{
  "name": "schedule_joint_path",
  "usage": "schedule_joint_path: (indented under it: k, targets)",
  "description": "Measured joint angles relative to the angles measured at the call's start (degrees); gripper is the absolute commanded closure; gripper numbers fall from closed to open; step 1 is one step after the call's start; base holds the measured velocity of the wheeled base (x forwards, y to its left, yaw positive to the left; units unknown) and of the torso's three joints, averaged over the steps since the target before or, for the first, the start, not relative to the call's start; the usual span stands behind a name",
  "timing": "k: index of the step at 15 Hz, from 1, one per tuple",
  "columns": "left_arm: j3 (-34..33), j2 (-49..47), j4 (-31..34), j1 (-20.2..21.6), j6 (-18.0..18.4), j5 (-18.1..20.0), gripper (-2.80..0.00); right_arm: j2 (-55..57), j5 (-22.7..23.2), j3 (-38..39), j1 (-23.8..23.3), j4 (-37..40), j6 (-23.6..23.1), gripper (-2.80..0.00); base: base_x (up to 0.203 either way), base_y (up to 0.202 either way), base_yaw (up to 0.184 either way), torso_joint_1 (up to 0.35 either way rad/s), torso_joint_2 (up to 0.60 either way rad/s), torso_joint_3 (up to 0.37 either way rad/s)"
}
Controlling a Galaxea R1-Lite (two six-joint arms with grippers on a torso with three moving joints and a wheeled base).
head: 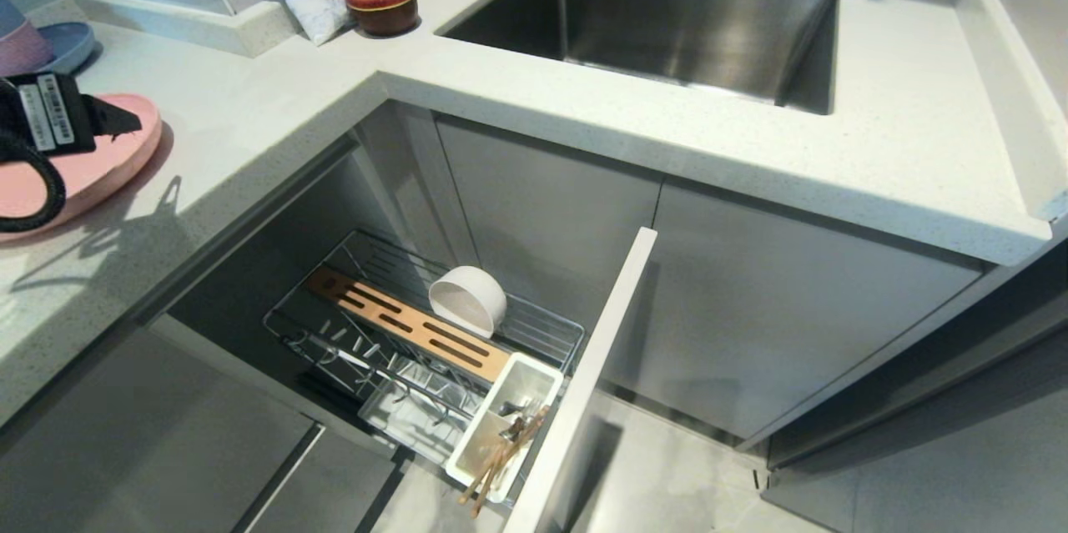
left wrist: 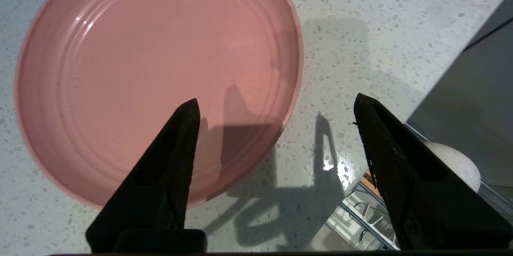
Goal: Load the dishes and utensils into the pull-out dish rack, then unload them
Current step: Pick up the plate and place it in the cupboard
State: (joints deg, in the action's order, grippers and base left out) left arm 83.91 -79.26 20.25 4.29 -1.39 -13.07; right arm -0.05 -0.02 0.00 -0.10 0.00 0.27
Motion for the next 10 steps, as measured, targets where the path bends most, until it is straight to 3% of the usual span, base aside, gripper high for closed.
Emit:
schedule_joint_path:
  k: [4,10]
  targets:
    - [2.2,-4.0,-0.8,0.0,-5.0,-2.6,-2.80,0.0,0.0,0.0,0.0,0.0,0.0,0.00,0.000,0.000,0.000,0.000,0.00,0.000]
    - [3.3,-8.9,-4.4,0.0,-7.9,-5.8,-2.80,0.0,0.0,0.0,0.0,0.0,0.0,0.00,0.000,0.000,0.000,0.000,0.00,0.000]
